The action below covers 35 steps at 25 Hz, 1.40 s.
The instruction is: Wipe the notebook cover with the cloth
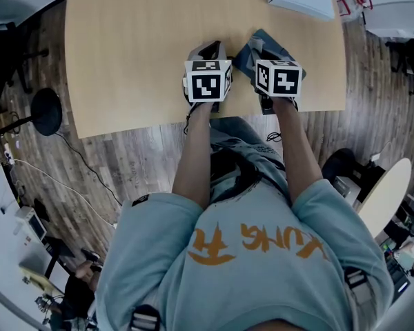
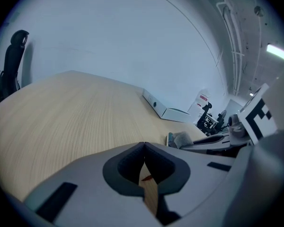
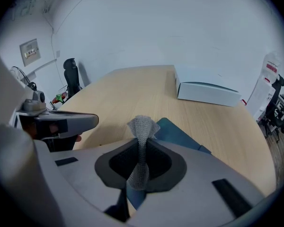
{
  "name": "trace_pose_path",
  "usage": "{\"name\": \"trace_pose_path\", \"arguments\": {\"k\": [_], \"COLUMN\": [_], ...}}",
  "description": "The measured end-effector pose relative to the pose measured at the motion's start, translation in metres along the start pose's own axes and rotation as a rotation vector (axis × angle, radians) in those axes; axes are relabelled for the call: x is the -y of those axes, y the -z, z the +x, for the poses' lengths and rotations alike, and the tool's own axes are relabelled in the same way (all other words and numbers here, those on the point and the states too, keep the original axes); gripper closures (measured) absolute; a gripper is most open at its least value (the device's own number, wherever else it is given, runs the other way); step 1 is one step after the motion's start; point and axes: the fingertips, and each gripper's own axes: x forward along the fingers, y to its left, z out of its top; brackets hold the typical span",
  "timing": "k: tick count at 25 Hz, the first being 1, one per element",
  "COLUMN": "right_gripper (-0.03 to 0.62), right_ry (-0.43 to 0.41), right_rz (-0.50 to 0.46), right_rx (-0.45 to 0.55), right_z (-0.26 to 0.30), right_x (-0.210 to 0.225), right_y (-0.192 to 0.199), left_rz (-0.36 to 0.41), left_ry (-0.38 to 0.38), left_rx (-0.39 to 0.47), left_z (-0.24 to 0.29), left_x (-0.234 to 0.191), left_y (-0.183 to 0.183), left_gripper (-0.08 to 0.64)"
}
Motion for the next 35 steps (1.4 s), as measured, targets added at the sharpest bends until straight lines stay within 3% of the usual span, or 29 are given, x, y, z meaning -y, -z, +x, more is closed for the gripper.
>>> {"name": "trace_pose_path", "arguments": {"k": [14, 35], "right_gripper": [0.561, 0.561], "right_ry": [-0.024, -0.023], "right_rz": [-0.067, -0.017], "right_rx": [-0.042, -0.018], "right_z": [0.030, 0.023], "right_x": [-0.008, 0.007], "right_y": [-0.027, -0.012], "left_rz": [-0.040, 0.051], "left_ry": [-0.034, 0.025], "left_rx": [-0.032, -0.100], "left_z": [0.019, 0.032], "left_x": [-0.023, 0.006], "left_y": [-0.010, 0.001], "left_gripper": [0.543, 0.543]}}
